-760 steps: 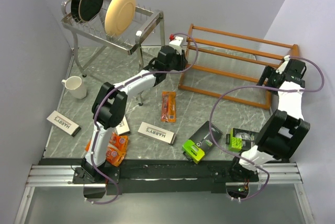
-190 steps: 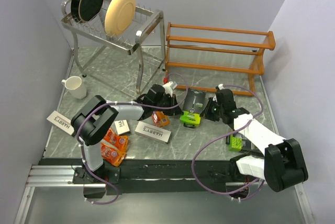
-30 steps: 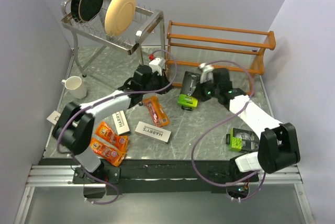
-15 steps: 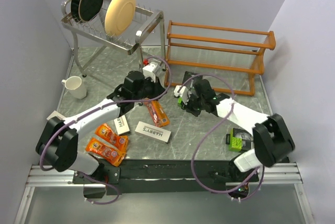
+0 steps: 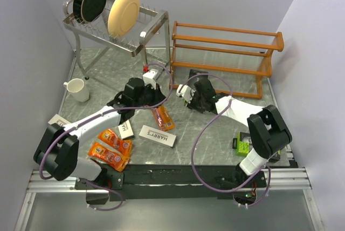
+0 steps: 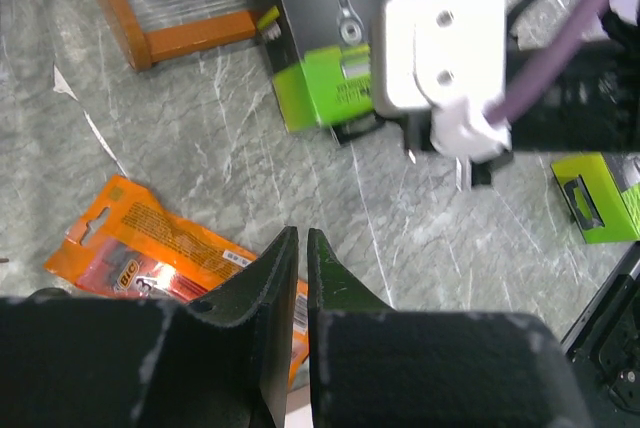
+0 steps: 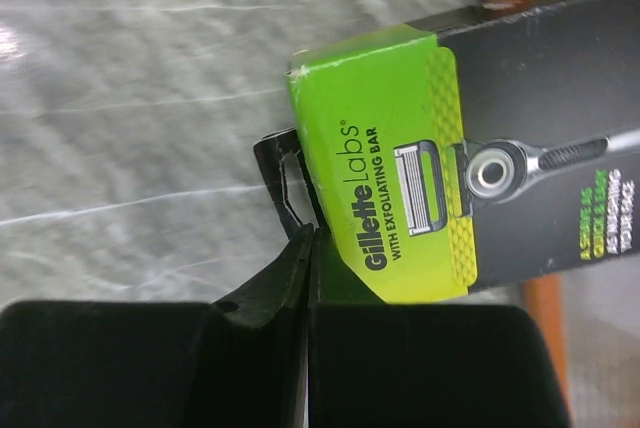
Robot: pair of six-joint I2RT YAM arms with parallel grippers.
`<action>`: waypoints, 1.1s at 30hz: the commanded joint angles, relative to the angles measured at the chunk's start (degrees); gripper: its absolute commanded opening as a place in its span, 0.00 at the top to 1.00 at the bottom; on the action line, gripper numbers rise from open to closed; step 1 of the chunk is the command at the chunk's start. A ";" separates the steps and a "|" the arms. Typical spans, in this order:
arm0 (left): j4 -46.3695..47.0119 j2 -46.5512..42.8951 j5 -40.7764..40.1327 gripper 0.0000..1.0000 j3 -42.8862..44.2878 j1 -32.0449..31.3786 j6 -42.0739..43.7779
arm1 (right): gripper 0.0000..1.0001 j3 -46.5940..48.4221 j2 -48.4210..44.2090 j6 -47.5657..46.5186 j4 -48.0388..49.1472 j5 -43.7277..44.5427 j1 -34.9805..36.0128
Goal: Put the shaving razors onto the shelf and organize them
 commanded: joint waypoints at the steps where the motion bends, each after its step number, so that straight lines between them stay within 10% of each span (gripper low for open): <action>1: 3.04 -2.82 0.51 0.85 -0.85 0.23 0.59 | 1.00 4.78 1.71 -2.48 6.73 7.02 -0.98; 33: 1.99 -1.85 1.91 0.77 -0.06 0.31 1.11 | 1.00 10.76 8.14 -2.93 15.80 11.78 -3.35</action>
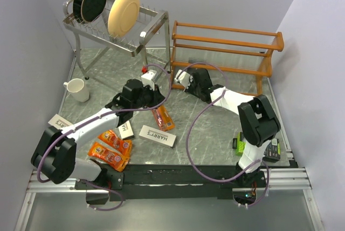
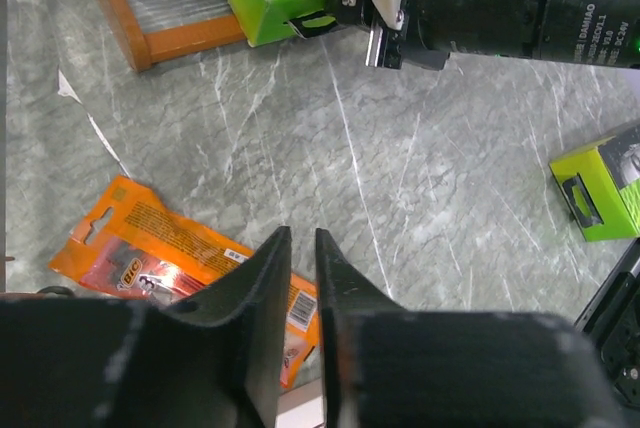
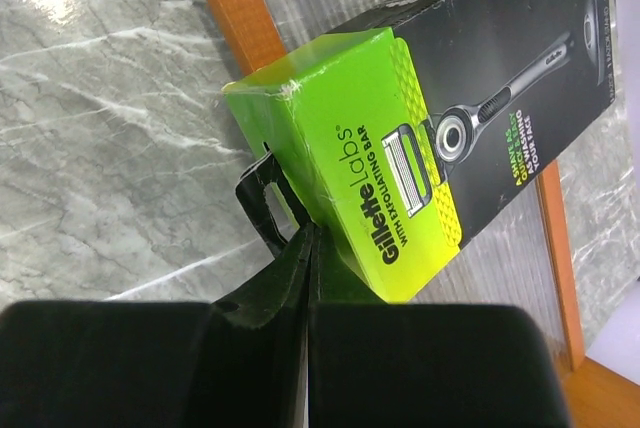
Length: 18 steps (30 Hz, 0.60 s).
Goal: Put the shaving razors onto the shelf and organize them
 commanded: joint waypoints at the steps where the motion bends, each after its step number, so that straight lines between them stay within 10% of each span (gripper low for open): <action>1: 0.20 0.18 2.20 0.70 2.21 0.12 0.81 | 1.00 1.10 -2.60 -0.04 4.45 1.88 -1.30; 3: -0.86 0.09 3.95 0.61 3.35 -0.14 1.33 | 0.96 -0.48 -7.95 2.05 -0.10 1.53 -1.73; 10: -1.48 2.11 10.54 0.21 7.75 -9.81 10.47 | 0.24 -9.96 -35.60 8.66 -19.96 -3.74 -7.16; 11: -0.79 2.46 12.56 0.01 8.02 -10.51 11.26 | 0.21 -10.33 -37.83 8.83 -22.95 -6.27 -8.67; 18: -3.67 16.06 27.24 0.00 19.24 -17.45 23.99 | 0.13 -12.44 -50.68 0.32 -43.62 -10.60 -32.56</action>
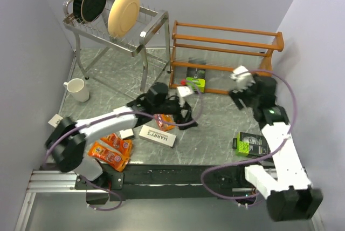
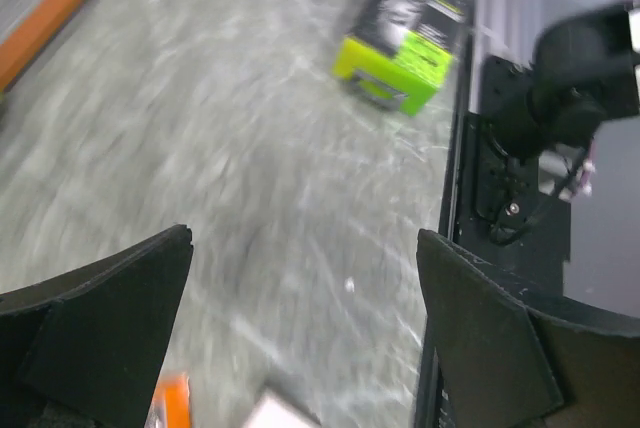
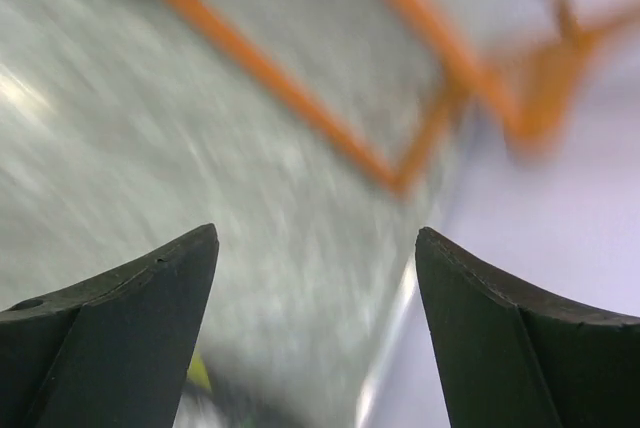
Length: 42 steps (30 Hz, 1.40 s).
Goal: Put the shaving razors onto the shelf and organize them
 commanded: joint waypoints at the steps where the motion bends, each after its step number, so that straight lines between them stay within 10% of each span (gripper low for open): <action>1: -2.64 11.14 11.06 0.01 11.39 -3.36 10.46 | 0.13 -3.17 -4.10 -5.85 -16.72 -2.50 -13.90; 11: 2.70 30.67 2.55 0.01 23.89 -14.26 17.32 | 0.13 -7.66 -9.39 -7.70 -27.80 1.90 -26.51; 23: 15.97 39.55 -2.11 0.01 30.04 -13.91 -8.93 | 0.15 -9.41 -10.62 -2.07 -32.55 14.46 -32.48; 42: 11.66 41.31 1.03 0.01 35.06 -9.70 -9.39 | 0.25 -12.40 2.38 -14.28 -40.29 20.26 -45.75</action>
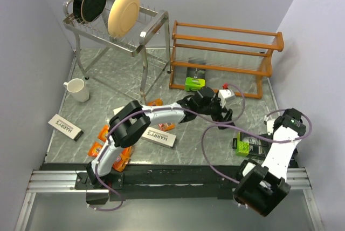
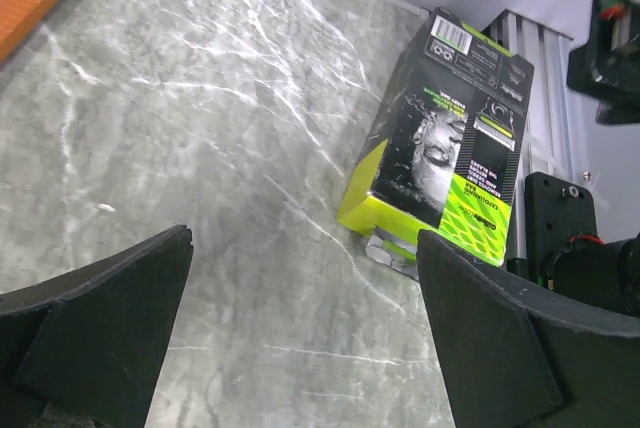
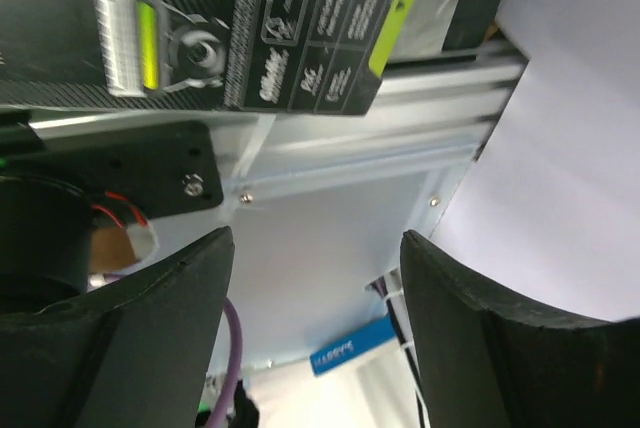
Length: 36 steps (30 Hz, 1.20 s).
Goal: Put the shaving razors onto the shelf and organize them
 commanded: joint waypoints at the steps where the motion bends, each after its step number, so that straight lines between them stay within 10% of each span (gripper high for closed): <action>1: 2.53 1.46 5.06 0.01 1.73 0.44 -2.73 | 0.25 -2.24 3.89 -7.40 -0.32 5.18 -3.42; 19: 1.57 12.10 7.18 0.01 13.68 0.27 -7.03 | 0.44 3.64 29.12 -10.94 24.92 -3.74 -0.18; 29: 0.87 3.85 5.08 0.00 1.21 1.50 -11.08 | 0.45 12.24 32.54 -2.07 23.34 -18.60 23.37; 36: 3.58 -5.99 5.42 0.01 -12.22 6.24 -21.62 | 0.41 23.76 36.51 6.47 16.14 -26.59 20.67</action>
